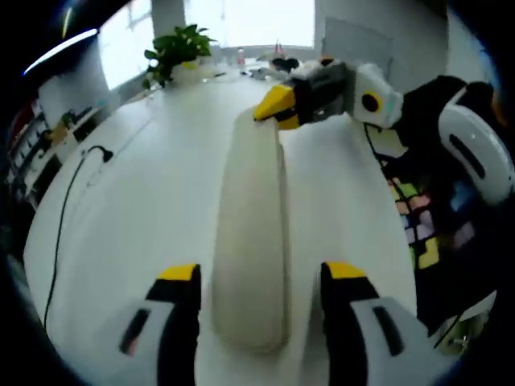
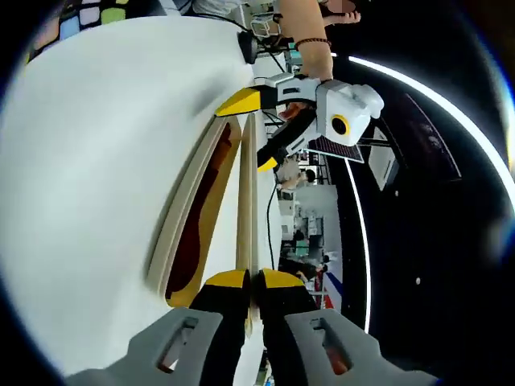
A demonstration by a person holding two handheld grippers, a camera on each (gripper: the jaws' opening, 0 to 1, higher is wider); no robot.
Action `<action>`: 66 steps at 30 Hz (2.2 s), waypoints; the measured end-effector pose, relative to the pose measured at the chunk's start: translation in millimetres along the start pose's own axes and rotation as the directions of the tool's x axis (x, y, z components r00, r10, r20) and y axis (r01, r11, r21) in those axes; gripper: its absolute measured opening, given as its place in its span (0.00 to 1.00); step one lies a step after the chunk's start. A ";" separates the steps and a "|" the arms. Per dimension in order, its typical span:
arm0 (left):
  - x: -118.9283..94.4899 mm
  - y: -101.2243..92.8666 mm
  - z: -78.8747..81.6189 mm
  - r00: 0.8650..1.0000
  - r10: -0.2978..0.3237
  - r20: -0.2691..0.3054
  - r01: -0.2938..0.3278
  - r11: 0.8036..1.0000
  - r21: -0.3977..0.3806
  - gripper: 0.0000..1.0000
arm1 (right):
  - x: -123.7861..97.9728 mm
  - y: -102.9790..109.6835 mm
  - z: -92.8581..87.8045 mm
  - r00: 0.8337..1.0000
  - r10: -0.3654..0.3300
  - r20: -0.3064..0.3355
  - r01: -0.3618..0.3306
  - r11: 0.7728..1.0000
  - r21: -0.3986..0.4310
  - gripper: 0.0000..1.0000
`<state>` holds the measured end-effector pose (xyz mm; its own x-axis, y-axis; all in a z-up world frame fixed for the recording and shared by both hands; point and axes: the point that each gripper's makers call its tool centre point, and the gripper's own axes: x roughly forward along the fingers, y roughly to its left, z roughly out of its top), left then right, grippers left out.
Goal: Arrange the utensils inside the cutlery case until each visible utensil rests in its matching compartment.
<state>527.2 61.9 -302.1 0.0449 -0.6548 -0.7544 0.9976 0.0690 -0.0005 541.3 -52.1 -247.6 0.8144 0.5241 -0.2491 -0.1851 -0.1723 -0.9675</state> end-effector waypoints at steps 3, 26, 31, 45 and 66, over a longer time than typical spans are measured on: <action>5.4 -1.1 -3.1 1.000 0.002 -0.014 -0.002 1.000 0.009 0.61 | -3.7 -3.4 1.4 1.000 -0.020 0.009 0.020 1.000 0.000 0.03; 12.5 5.3 -9.9 0.999 0.010 -0.041 -0.009 1.000 0.007 0.41 | 0.2 26.0 3.7 0.999 0.045 0.031 -0.044 0.999 -0.006 0.11; 13.8 4.0 -11.7 0.999 0.006 -0.046 -0.005 1.000 0.019 0.41 | -7.2 26.3 -9.8 0.999 0.045 0.016 -0.046 0.998 0.031 0.15; 21.9 -3.7 -13.7 0.997 -0.001 -0.073 0.004 0.999 0.036 0.42 | -46.8 45.9 -53.7 0.992 0.109 0.057 -0.121 0.784 0.609 0.20; 15.9 2.3 -14.3 0.999 -0.003 -0.032 0.005 0.998 0.059 0.46 | -21.9 46.2 -34.1 0.935 -0.138 0.326 -0.301 -0.795 0.526 0.22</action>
<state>529.5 62.4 -323.5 0.0398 -0.6305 -0.7751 0.9992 0.0213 0.0340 533.7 -99.9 -285.4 0.6076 0.7861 -0.1133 -0.3878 0.4182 0.8214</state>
